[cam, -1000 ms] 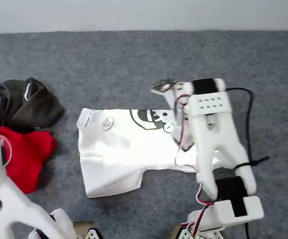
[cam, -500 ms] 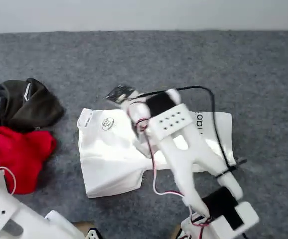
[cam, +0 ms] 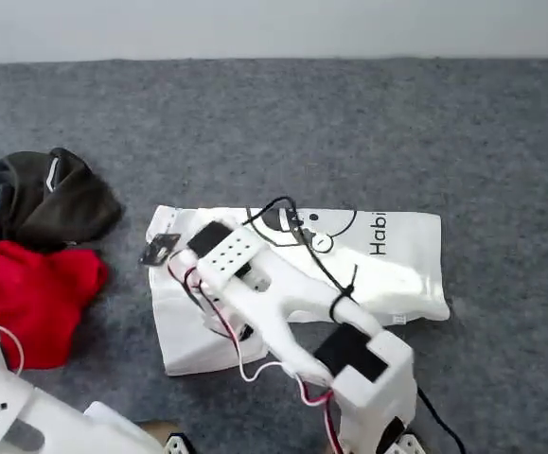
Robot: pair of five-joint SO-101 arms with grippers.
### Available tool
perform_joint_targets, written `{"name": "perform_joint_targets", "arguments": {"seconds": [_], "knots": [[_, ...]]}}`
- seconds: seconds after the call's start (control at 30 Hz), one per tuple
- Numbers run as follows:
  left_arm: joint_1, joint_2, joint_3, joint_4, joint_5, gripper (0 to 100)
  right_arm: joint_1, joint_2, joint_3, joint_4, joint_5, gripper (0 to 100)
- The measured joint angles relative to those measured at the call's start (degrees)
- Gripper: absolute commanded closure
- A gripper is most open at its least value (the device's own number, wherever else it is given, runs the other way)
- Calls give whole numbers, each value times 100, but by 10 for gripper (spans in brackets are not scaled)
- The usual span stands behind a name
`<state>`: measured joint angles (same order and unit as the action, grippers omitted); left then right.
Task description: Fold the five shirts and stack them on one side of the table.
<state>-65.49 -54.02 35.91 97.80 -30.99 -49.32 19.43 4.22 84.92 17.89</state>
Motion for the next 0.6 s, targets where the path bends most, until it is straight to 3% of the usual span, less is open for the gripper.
{"name": "perform_joint_targets", "arguments": {"seconds": [0.27,0.6], "knots": [[0,0,0,0,0,987,-18,229,413,-475,0,989],[0,0,26,0,0,987,-325,-1486,580,44,18,966]]}}
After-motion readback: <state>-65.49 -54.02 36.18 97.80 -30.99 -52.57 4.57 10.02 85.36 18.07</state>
